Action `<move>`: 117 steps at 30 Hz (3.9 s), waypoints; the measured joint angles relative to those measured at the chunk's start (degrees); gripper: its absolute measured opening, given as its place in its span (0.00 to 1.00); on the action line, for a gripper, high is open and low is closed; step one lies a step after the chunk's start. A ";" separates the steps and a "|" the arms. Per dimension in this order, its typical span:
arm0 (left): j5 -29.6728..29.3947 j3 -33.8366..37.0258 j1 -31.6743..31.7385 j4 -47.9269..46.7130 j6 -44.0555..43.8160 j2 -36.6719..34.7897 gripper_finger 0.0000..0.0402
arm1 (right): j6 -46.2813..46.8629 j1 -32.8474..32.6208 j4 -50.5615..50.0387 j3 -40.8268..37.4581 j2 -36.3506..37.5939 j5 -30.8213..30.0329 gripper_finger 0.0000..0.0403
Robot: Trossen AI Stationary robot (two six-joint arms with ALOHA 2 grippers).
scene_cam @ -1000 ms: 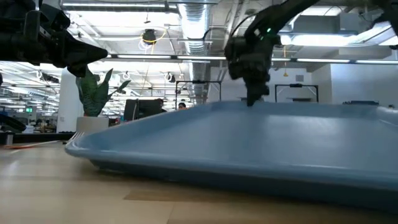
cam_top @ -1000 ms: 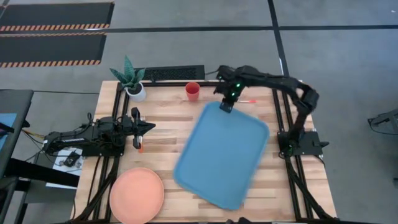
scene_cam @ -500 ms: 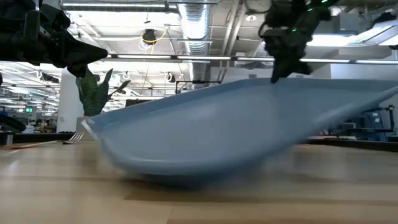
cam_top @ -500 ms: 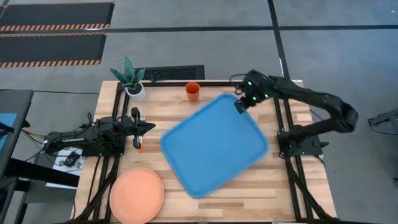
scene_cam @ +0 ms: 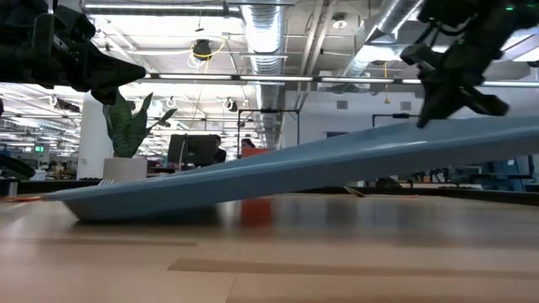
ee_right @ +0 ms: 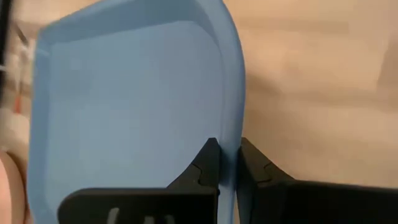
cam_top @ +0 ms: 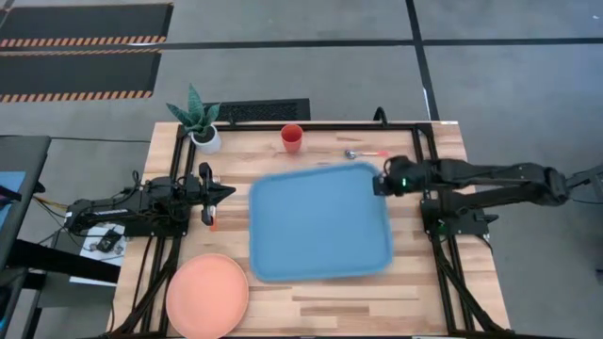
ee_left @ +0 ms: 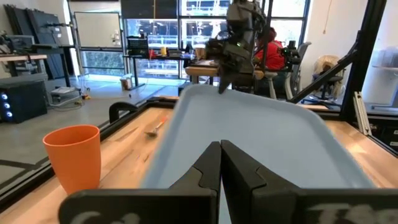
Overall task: Pick and place plate/cup/fork/spoon on tray
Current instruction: Prepare the blue tray
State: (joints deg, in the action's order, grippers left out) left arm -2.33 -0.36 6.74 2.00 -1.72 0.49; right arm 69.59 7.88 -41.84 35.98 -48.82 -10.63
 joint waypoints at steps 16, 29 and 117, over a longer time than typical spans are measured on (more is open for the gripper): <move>0.00 0.00 0.00 0.00 -0.02 0.00 0.00 | 19.09 -10.35 -2.17 -9.48 0.33 -9.34 0.06; 0.00 0.00 -0.02 0.02 -0.36 0.00 0.00 | 3.97 -2.37 5.02 -10.03 -5.94 -5.52 0.06; -0.01 0.00 -0.01 0.02 -1.05 0.00 0.00 | 9.26 0.75 18.51 -9.92 -25.28 -3.11 0.24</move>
State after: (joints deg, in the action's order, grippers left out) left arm -2.34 -0.36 6.73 2.02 -2.76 0.49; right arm 78.85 8.62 -23.33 26.06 -74.11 -13.74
